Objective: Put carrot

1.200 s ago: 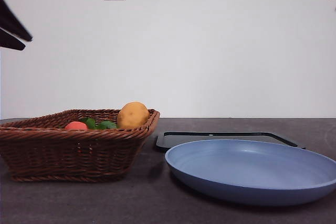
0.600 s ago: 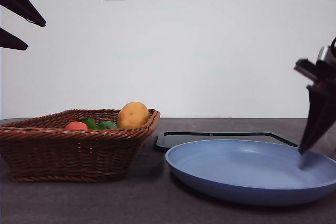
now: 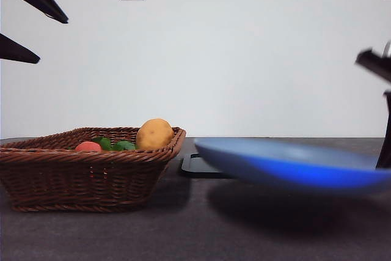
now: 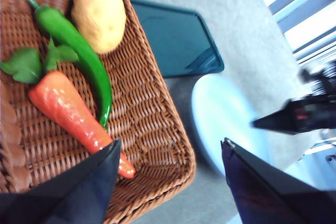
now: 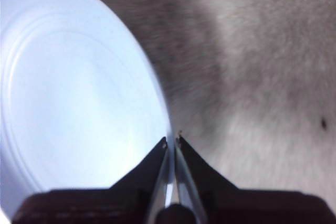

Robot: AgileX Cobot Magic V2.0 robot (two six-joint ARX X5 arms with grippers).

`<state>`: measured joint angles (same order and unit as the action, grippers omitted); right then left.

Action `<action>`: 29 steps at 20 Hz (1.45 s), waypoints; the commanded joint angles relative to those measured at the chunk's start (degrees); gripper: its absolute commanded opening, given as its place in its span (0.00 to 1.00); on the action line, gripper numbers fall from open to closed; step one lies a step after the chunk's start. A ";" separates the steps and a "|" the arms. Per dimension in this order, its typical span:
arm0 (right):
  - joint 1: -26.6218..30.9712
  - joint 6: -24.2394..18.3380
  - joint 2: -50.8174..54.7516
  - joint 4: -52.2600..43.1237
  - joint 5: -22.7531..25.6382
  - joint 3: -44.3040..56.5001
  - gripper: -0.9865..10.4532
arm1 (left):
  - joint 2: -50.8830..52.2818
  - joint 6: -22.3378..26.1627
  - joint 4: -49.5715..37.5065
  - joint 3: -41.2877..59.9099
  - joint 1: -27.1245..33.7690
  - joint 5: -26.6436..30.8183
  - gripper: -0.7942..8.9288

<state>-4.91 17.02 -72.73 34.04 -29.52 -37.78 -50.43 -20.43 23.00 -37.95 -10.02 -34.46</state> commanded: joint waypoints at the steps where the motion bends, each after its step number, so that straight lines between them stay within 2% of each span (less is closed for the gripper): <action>1: -0.15 -0.57 4.57 1.25 -0.15 -0.57 0.09 | -1.81 -2.34 -0.20 -1.09 -3.72 7.45 0.43; 6: -0.13 -0.59 12.68 1.86 -0.11 -0.57 0.09 | -14.32 -2.27 7.10 -8.09 -11.58 19.21 0.43; 10: -0.13 -1.16 13.88 1.90 -0.17 -0.57 0.09 | -27.80 -2.03 10.54 -16.06 -14.58 27.08 0.43; 13: -0.13 -2.01 13.88 2.08 -0.15 -0.57 0.09 | -37.81 -2.08 14.32 -21.99 -15.04 29.79 0.43; 17: -0.13 -2.54 13.88 2.08 -0.15 -0.57 0.09 | -46.40 -2.27 13.60 -25.86 -14.97 32.13 0.43; 20: -0.13 -2.54 13.88 2.03 -0.15 -0.57 0.09 | -47.25 -2.03 11.13 -25.86 -15.04 32.48 0.41; 22: -0.13 -2.51 13.88 2.03 -0.15 -0.57 0.09 | -47.25 -0.31 11.23 -25.86 -15.02 32.65 0.23; 23: -0.13 -2.51 13.88 2.03 -0.15 -0.57 0.09 | -47.25 1.95 10.99 -25.86 -15.02 32.70 0.19; 26: -0.13 -2.54 13.88 2.03 -0.15 -0.57 0.09 | -47.25 3.15 8.35 -25.88 -14.99 32.85 0.19; 29: -0.13 -2.54 13.88 1.86 -0.13 -0.57 0.09 | -46.03 3.08 10.27 -27.67 -14.47 32.89 0.19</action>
<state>-4.91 14.96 -58.63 36.47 -29.39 -37.78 -96.12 -18.02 33.85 -64.66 -24.40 -1.85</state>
